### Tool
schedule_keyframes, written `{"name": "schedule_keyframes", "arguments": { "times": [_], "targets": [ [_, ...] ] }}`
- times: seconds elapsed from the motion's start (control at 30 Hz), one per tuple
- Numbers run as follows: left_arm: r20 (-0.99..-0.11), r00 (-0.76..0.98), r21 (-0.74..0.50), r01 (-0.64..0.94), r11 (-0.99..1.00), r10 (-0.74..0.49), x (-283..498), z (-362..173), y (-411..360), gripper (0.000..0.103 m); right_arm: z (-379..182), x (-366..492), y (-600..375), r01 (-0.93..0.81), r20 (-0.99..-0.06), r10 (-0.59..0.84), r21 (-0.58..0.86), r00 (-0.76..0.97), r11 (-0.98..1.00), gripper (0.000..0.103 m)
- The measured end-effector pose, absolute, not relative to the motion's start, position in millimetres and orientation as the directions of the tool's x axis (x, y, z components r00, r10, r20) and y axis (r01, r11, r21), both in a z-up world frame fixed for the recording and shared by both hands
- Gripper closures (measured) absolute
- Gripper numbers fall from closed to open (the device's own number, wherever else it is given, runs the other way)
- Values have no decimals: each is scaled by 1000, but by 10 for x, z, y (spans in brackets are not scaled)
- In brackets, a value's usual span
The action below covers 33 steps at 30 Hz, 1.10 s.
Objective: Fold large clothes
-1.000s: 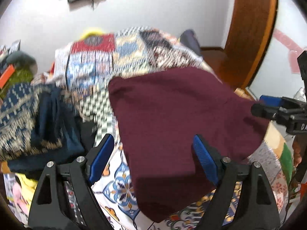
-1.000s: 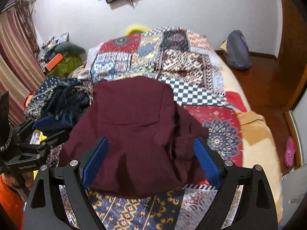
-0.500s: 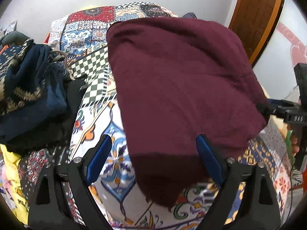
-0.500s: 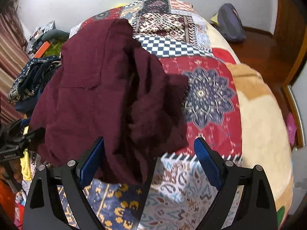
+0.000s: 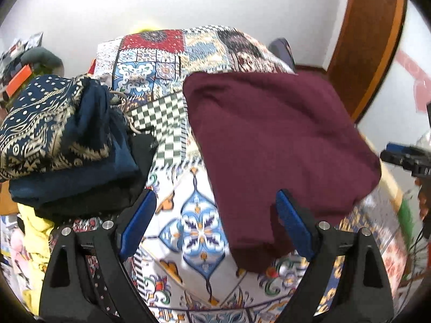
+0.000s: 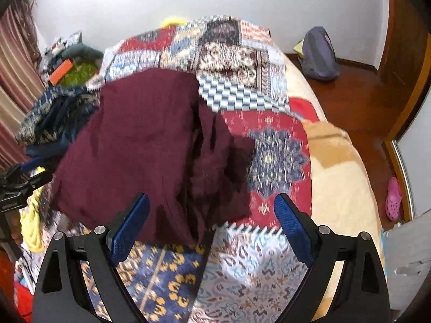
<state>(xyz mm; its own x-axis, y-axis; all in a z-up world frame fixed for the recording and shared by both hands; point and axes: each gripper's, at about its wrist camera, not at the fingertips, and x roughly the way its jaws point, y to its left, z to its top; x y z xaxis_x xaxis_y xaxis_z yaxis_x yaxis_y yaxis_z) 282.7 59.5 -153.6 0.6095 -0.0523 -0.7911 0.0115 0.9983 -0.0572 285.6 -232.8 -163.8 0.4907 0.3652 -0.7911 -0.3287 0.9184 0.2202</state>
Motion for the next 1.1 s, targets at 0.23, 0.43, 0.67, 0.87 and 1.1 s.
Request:
{"name": "schedule_keyframes", "arguments": {
  "times": [0.23, 0.43, 0.67, 0.87, 1.1],
  "targets": [
    [-805, 567, -214, 1, 977, -177, 3287, -1627, 724, 13, -1685, 3205, -2278, -297, -760, 475, 375, 444, 878, 11],
    [-816, 456, -417, -41, 908, -355, 3602, -2074, 828, 13, -2094, 3520, -2152, -279, -783, 536, 464, 314, 841, 11],
    [-747, 373, -626, -116, 771, -550, 3825, -2491, 960, 6, -2561, 3798, -2292, -217, -737, 653, 618, 173, 755, 0],
    [-726, 355, -655, -96, 750, -589, 3960, -2545, 919, 6, -2721, 3929, -2308, -177, -693, 713, 692, 110, 700, 0],
    [-688, 319, -704, -73, 706, -652, 3994, -2531, 837, 14, -2678, 3963, -2295, -154, -690, 714, 697, 120, 700, 0]
  ]
}}
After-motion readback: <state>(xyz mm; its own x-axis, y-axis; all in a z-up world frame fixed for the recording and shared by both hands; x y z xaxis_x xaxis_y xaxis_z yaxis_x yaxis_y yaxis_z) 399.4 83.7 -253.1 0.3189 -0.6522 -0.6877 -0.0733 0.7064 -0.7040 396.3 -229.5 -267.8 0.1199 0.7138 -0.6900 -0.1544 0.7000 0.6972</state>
